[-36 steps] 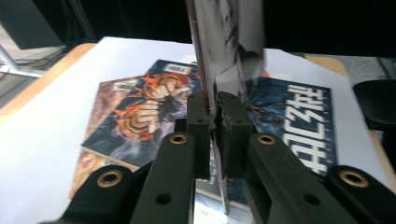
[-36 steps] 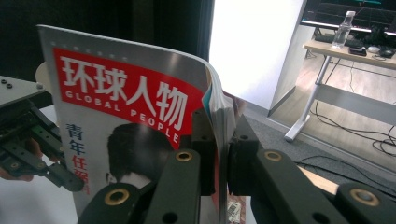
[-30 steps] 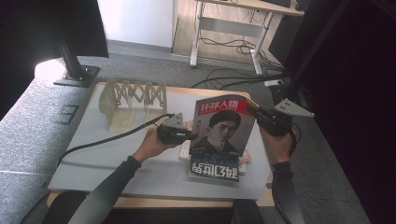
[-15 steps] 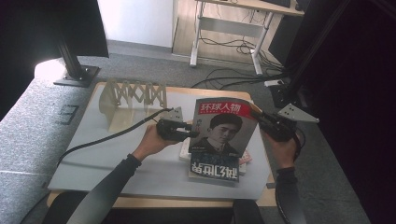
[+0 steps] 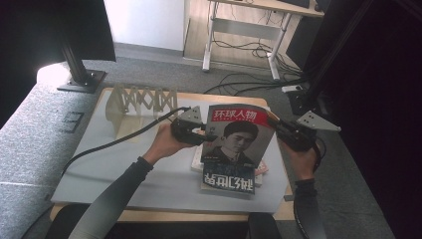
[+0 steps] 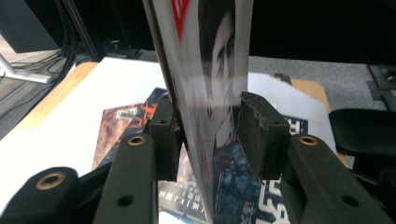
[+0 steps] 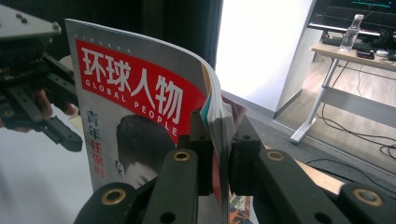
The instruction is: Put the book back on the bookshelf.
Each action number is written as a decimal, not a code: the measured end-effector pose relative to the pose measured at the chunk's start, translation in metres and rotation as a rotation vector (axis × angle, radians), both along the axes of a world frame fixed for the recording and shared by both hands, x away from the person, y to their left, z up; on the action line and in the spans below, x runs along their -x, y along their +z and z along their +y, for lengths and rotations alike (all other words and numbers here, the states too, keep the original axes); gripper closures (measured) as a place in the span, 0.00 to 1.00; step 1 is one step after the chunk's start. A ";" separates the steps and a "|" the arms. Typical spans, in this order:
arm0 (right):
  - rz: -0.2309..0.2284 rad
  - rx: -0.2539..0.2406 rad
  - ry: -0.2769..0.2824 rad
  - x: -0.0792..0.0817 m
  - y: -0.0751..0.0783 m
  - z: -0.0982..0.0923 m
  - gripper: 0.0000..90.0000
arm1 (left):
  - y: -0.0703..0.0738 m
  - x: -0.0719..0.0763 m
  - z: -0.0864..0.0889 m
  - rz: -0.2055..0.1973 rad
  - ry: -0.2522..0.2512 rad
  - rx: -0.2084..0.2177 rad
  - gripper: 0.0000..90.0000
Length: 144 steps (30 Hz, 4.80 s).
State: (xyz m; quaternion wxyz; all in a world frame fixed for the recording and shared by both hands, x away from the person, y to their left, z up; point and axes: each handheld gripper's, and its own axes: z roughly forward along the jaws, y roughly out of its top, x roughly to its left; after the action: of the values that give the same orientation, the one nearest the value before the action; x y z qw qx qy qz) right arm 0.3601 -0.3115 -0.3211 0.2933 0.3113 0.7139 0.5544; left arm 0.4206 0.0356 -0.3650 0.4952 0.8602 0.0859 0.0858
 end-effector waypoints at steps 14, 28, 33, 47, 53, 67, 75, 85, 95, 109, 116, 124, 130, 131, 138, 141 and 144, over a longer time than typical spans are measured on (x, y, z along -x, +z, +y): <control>-0.002 -0.007 0.002 0.002 0.002 -0.002 0.89 | 0.032 -0.006 -0.013 0.035 -0.003 0.027 0.59; 0.000 -0.017 0.008 0.002 0.001 -0.003 0.89 | 0.058 -0.006 -0.018 -0.024 0.032 0.027 0.78; 0.006 -0.011 0.008 0.001 0.001 -0.004 0.87 | 0.060 -0.007 -0.019 -0.042 0.056 0.014 0.89; 0.049 -0.027 -0.029 0.005 -0.018 -0.014 0.71 | 0.063 -0.008 -0.016 -0.009 0.052 -0.009 0.95; 0.085 -0.040 -0.054 0.003 -0.031 -0.018 0.62 | 0.065 -0.007 -0.014 -0.006 0.069 -0.024 0.95; 0.209 0.042 -0.148 -0.008 -0.072 -0.014 0.30 | 0.068 -0.001 -0.009 -0.040 0.099 -0.063 0.95; 0.289 0.078 -0.162 -0.014 -0.100 -0.008 0.16 | 0.066 -0.002 -0.009 -0.038 0.112 -0.042 0.96; 0.347 0.106 -0.155 -0.016 -0.129 0.003 0.02 | 0.068 -0.001 -0.006 -0.041 0.129 -0.032 0.96; 0.404 0.105 -0.093 -0.017 -0.160 0.018 0.03 | 0.071 -0.001 0.000 -0.025 0.140 -0.027 0.96; 0.463 0.150 -0.099 -0.020 -0.196 0.033 0.00 | 0.080 0.001 0.016 -0.017 0.169 -0.013 0.96; 0.434 0.117 -0.112 -0.017 -0.200 0.032 0.00 | 0.085 0.004 0.021 -0.020 0.176 -0.014 0.96; 0.395 0.082 -0.136 -0.013 -0.205 0.033 0.00 | 0.091 0.009 0.033 -0.012 0.183 -0.019 0.96; 0.377 0.067 -0.136 -0.011 -0.207 0.032 0.00 | 0.094 0.011 0.048 0.001 0.212 -0.013 0.96; 0.375 0.065 -0.136 -0.011 -0.208 0.032 0.00 | 0.095 0.012 0.051 0.001 0.217 -0.016 0.96; 0.366 0.059 -0.133 -0.011 -0.209 0.031 0.00 | 0.101 0.015 0.066 0.004 0.249 -0.011 0.96; 0.364 0.057 -0.133 -0.010 -0.209 0.031 0.00 | 0.103 0.017 0.071 0.006 0.259 -0.009 0.96; 0.363 0.055 -0.137 -0.010 -0.209 0.031 0.00 | 0.104 0.019 0.076 0.008 0.271 -0.010 0.96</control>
State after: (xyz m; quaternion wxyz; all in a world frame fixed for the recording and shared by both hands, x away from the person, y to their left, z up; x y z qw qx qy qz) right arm 0.3704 -0.2802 -0.5301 0.2052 0.4461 0.7472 0.4479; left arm 0.4019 0.1120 -0.2605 0.4745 0.8436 0.2026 0.1489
